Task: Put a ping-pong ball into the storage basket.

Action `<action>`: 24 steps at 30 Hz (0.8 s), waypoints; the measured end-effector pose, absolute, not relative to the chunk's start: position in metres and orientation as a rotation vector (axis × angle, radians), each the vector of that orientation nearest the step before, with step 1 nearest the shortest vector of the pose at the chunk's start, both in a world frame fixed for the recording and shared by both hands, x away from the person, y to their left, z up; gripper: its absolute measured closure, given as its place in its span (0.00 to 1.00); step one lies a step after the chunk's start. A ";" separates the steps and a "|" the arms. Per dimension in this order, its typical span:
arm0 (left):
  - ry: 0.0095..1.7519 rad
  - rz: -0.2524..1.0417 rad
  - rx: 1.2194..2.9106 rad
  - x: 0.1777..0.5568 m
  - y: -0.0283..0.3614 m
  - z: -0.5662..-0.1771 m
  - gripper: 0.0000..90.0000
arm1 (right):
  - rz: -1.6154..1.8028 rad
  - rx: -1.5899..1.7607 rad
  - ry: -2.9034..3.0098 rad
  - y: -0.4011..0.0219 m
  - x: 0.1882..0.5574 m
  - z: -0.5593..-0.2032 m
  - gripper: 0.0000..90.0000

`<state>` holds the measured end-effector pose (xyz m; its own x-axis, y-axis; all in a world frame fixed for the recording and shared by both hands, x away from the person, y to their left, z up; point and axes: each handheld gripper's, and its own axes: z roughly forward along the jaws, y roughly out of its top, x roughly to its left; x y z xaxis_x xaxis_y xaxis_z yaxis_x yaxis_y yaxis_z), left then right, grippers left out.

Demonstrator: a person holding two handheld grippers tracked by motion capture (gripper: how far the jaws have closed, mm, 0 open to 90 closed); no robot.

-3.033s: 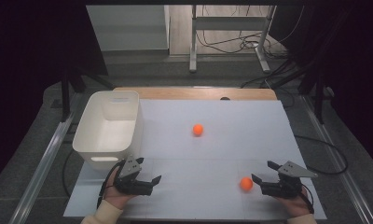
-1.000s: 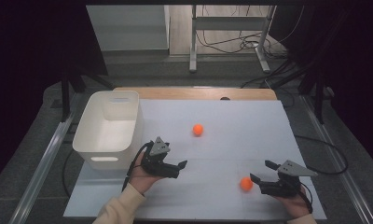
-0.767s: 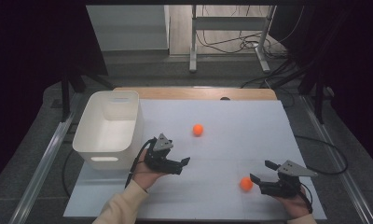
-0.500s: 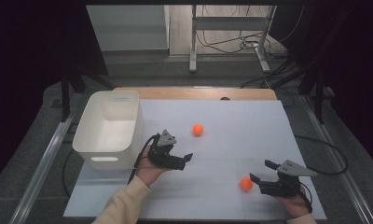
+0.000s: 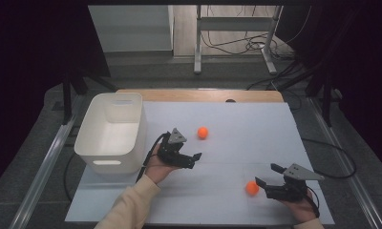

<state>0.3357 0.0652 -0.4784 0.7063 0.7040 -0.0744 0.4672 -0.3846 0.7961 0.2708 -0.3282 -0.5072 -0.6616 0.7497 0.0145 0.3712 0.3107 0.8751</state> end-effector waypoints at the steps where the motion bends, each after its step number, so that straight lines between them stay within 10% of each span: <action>1: 0.895 0.346 2.047 0.337 0.065 -0.479 0.09 | 1.299 1.000 2.187 -0.328 0.271 -0.507 0.19; 24: 0.876 0.338 2.061 0.372 0.042 -0.466 0.09 | 1.318 0.998 2.191 -0.330 0.271 -0.507 0.19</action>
<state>0.3716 0.0417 -0.4662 0.7182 0.6919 -0.0746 0.4621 -0.3940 0.7945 0.2711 -0.3298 -0.5074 -0.6684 0.7433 0.0273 0.3724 0.3027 0.8773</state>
